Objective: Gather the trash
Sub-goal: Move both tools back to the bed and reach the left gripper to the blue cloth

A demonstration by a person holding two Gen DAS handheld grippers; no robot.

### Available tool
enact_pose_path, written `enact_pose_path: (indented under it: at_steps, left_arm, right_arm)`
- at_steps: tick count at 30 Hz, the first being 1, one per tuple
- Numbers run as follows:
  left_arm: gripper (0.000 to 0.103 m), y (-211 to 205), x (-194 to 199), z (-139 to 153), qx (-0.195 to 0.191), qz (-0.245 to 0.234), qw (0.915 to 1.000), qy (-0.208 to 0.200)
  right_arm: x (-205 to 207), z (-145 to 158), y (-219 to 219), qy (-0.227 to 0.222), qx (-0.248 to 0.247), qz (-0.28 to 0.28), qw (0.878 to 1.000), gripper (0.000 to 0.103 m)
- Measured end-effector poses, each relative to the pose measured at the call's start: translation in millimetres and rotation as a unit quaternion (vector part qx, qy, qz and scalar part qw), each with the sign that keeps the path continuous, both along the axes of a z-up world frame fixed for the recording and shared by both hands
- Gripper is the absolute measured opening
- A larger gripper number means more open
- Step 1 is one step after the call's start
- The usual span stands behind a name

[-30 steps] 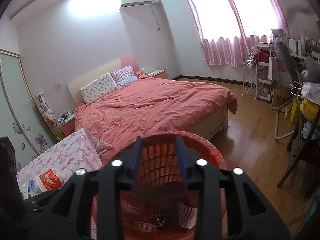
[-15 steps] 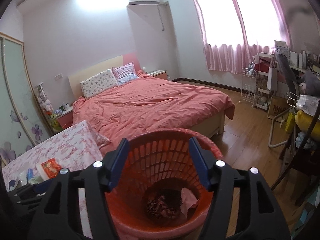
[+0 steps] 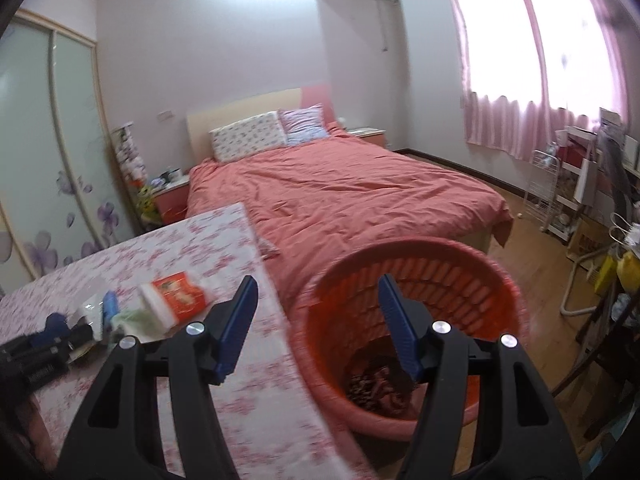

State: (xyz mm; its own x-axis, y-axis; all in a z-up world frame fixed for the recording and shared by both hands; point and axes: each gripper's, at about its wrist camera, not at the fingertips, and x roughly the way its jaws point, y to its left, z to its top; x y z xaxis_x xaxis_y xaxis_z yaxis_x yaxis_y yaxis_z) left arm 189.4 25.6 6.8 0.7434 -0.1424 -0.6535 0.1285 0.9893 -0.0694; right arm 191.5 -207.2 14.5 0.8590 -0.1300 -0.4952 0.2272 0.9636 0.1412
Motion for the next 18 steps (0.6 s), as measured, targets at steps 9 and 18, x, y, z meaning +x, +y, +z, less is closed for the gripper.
enact_pose_path:
  at_steps: [9, 18]
  left_arm:
    - [0.063, 117, 19, -8, 0.014, 0.146, 0.9892, 0.007]
    - [0.063, 155, 48, -41, -0.053, 0.155, 0.9839, 0.072]
  right_arm:
    - [14, -5, 63, 0.017, -0.015, 0.054, 0.998, 0.061]
    - [25, -14, 106, 0.036, -0.035, 0.085, 0.995, 0.061]
